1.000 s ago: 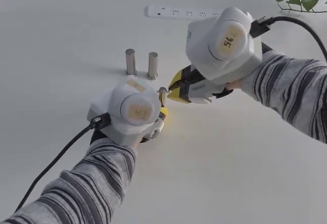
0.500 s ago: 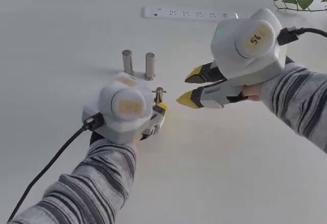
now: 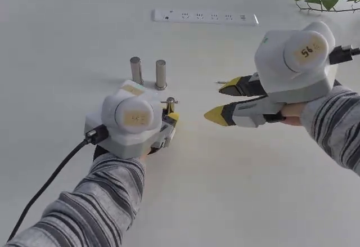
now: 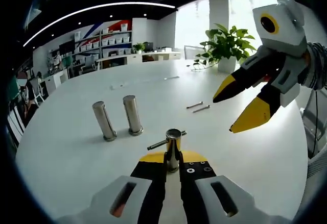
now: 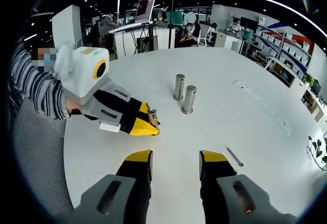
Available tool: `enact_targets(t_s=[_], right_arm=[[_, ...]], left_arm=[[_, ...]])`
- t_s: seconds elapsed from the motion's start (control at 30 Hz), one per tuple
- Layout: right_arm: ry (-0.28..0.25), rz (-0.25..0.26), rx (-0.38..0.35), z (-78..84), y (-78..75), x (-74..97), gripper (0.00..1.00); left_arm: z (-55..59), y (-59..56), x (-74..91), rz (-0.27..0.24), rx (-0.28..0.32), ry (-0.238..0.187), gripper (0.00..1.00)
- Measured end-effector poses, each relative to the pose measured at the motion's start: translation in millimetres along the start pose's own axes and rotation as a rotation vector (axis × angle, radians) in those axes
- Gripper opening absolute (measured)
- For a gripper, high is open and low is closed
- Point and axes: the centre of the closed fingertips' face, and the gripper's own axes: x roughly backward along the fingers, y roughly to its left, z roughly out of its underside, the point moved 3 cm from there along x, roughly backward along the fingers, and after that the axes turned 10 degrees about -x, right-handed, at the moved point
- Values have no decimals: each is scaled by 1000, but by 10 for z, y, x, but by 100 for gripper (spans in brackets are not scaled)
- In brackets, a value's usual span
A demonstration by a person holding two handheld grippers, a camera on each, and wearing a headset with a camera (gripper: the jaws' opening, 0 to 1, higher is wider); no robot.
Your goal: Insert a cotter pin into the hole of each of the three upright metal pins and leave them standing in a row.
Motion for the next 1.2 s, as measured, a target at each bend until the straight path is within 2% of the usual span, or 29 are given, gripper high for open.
enact_targets(t_s=[0.17, 0.4, 0.47, 0.73, 1.2], right_arm=[[-9, 14, -29, 7, -27, 9, 33], [-15, 19, -53, 22, -68, 9, 33], [-18, 18, -64, 22, -64, 7, 33], [-30, 17, -82, 22, -47, -30, 34], [-24, 6, -120, 76, -31, -110, 34]], left_arm=[[-3, 16, 0, 18, -13, 1, 5], [-50, 114, 22, 17, -22, -18, 5], [-42, 141, 32, 16, -31, -11, 5], [17, 338, 69, -4, -45, 7, 5], [105, 607, 94, -21, -56, 26, 5]])
